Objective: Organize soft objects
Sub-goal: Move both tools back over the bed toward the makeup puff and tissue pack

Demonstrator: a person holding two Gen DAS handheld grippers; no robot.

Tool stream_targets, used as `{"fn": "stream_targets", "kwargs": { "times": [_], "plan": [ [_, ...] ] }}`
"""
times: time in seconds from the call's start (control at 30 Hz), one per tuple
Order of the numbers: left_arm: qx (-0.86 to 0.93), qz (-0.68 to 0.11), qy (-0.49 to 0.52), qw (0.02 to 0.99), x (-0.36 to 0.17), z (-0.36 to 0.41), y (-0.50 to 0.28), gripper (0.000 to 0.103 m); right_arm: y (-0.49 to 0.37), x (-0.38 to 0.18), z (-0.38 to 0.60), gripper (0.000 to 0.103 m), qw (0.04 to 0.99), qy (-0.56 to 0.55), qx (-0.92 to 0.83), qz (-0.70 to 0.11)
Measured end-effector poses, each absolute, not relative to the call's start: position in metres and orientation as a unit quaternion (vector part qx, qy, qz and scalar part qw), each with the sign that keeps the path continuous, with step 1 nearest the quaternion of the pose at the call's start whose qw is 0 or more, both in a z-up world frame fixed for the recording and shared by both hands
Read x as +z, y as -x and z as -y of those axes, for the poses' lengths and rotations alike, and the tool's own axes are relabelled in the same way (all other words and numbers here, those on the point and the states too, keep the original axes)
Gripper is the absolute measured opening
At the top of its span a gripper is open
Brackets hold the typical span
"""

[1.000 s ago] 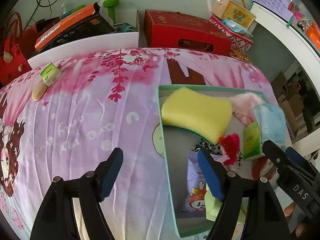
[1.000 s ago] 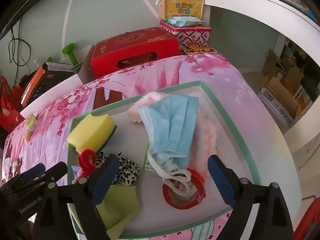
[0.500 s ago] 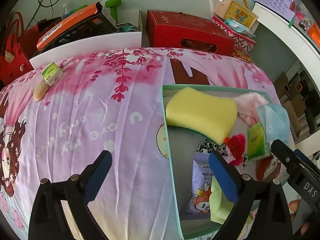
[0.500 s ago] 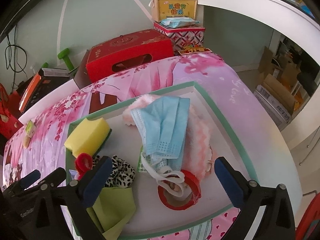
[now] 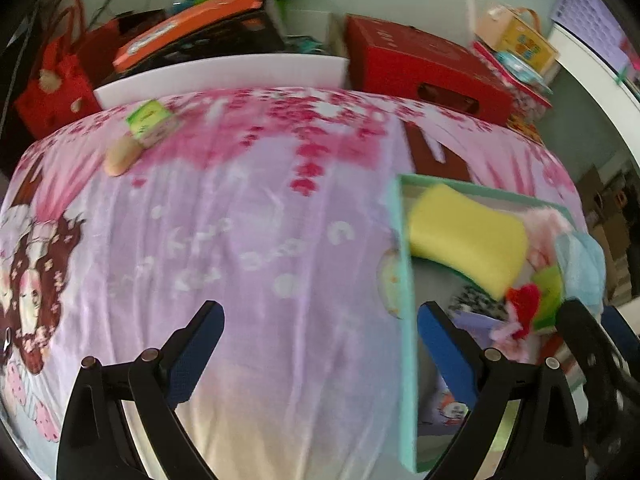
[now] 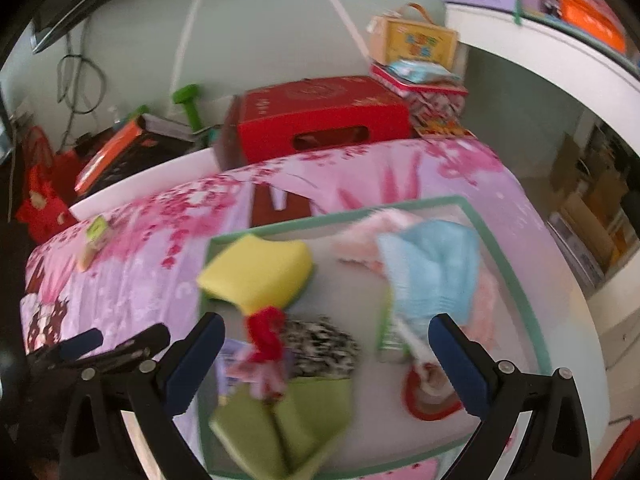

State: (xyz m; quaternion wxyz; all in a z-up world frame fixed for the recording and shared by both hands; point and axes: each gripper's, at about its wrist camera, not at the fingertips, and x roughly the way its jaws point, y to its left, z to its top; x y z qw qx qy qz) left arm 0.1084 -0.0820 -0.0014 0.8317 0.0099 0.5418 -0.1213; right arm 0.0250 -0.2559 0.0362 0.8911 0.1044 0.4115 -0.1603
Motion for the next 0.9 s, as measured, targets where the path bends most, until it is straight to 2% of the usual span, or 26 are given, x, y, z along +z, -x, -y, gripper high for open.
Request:
{"fn": "stream_targets", "kwargs": {
  "times": [0.57,0.9],
  "plan": [
    [0.012,-0.534,0.051,0.844,-0.003,-0.038,-0.134,0.097,-0.060,0.029,0.153,0.103,0.911,-0.048,-0.041,-0.407],
    [0.022,-0.534,0.098,0.839,-0.011,-0.075,-0.147,0.097,-0.076,0.015,0.122,0.103,0.913,-0.025,-0.010,-0.408]
  ]
}}
